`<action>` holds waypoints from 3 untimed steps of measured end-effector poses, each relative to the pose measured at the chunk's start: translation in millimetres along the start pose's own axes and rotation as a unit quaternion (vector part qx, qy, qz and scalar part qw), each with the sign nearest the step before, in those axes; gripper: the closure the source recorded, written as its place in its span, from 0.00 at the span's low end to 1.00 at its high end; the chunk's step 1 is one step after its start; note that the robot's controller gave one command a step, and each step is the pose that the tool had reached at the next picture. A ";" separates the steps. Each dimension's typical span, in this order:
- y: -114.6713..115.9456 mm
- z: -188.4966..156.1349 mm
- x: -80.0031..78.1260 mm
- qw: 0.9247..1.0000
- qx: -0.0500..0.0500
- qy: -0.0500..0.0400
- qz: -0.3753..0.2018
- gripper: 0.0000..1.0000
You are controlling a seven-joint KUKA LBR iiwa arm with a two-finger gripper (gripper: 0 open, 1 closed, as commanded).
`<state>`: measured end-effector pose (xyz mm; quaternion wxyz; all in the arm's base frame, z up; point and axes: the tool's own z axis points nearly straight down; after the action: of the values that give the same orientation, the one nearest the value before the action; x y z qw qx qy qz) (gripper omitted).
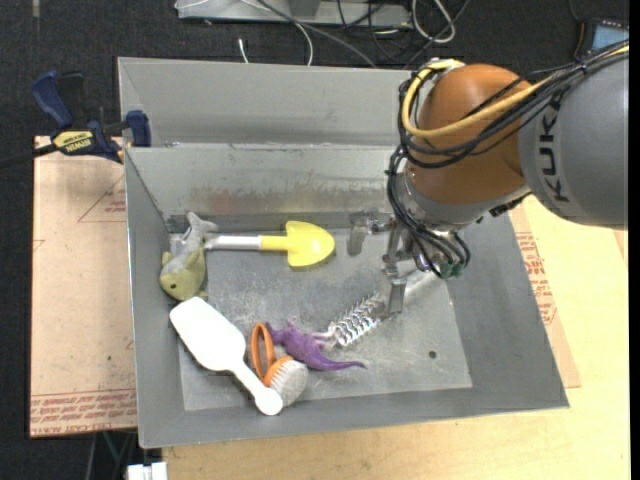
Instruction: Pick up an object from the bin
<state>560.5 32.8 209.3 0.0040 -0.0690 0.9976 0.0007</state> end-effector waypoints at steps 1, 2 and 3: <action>6.4 16.6 3.2 1.000 0.001 -0.006 -0.010 0.00; 17.4 46.7 -0.8 0.999 0.000 -0.005 -0.049 0.00; 42.6 135.0 19.2 0.997 -0.001 -0.002 -0.083 0.00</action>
Offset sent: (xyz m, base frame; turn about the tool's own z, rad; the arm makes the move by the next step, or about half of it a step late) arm 0.0028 0.0207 -0.0377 -0.1229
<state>536.6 72.6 74.2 0.0055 -0.1517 0.9884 0.0012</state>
